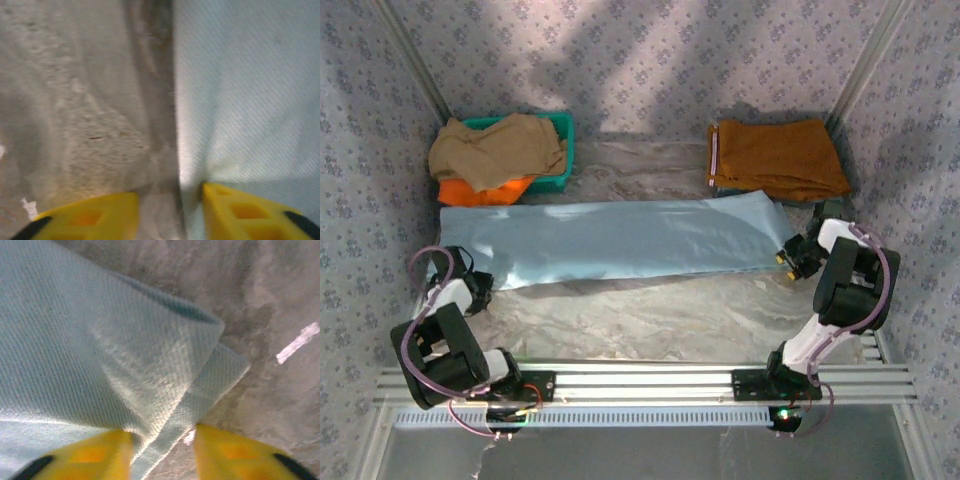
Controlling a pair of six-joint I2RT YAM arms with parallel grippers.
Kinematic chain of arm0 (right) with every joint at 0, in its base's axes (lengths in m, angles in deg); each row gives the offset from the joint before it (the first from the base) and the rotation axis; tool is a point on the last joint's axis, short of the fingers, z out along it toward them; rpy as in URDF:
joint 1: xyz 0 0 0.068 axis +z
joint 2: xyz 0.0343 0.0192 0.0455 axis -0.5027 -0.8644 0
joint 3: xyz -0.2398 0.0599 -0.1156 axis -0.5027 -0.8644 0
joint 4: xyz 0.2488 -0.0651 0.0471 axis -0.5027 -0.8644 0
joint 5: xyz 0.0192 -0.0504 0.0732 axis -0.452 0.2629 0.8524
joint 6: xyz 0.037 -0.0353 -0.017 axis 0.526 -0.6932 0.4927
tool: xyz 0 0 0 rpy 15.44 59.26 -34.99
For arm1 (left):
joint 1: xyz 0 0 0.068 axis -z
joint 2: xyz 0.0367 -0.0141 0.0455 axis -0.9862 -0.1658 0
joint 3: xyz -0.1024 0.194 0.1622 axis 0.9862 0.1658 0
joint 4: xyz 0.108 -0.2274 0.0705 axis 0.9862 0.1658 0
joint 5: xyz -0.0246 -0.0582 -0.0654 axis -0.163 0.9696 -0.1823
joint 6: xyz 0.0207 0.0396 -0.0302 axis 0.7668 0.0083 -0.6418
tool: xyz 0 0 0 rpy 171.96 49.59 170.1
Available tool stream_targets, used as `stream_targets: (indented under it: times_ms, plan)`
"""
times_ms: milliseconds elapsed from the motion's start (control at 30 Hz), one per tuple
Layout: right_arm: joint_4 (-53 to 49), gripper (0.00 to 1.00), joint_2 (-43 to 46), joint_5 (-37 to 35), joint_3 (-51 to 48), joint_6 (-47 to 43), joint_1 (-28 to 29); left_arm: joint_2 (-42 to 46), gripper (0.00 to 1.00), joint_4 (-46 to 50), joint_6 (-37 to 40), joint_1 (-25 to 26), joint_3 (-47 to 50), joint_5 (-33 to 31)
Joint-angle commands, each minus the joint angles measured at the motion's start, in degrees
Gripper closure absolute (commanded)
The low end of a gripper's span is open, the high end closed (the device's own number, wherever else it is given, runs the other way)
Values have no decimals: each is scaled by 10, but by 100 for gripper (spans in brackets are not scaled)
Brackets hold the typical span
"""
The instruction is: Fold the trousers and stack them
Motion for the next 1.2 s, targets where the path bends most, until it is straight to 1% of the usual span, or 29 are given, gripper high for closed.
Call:
stream_targets:
  times_ms: [0,67,100,200,267,367,400,533,633,700,833,867,900,933,967,1067,1100,1133,1167]
  plan:
    - [48,79,-18,-11,23,-2,7,-78,81,-190,5,12,15,72]
    - [43,88,-13,-15,30,-6,8,-76,97,-192,17,12,9,70]
    - [40,90,-9,-17,31,-6,9,-73,100,-189,20,13,7,68]
    - [32,100,12,-25,34,-6,10,-53,100,-187,25,12,5,59]
    - [25,100,31,-40,35,-6,12,-27,100,-185,22,12,12,48]
    - [18,100,63,-55,34,-6,6,15,100,-157,19,13,12,30]
    - [2,100,74,-59,31,-6,1,29,100,-142,16,14,11,23]
    - [-10,100,114,-64,-5,-6,-22,80,100,-89,5,16,21,-1]
    - [-14,100,128,-49,-48,-6,-55,95,100,-57,-3,13,21,7]
    - [-17,100,140,-29,-80,-28,-81,112,100,-27,-3,12,16,15]
    - [-22,100,177,-29,-131,-36,-111,161,100,42,4,12,2,18]
    - [-22,94,181,-26,-135,-36,-115,166,100,53,6,12,-4,21]
    - [-23,82,180,-17,-131,-38,-116,165,100,60,7,12,-9,26]
    - [-28,68,178,-9,-123,-39,-113,161,100,63,8,12,-14,34]
    - [-38,58,178,-7,-111,-40,-107,154,96,63,9,12,-22,48]
    - [-58,48,198,-26,-68,-42,-68,138,43,74,10,13,-50,82]
    - [-67,44,204,-42,-51,-42,-46,140,33,85,12,16,-62,80]
    - [-71,41,206,-62,-33,-43,-26,142,27,95,15,17,-71,76]
    - [-72,35,201,-87,-11,-50,-3,144,24,105,20,18,-82,74]
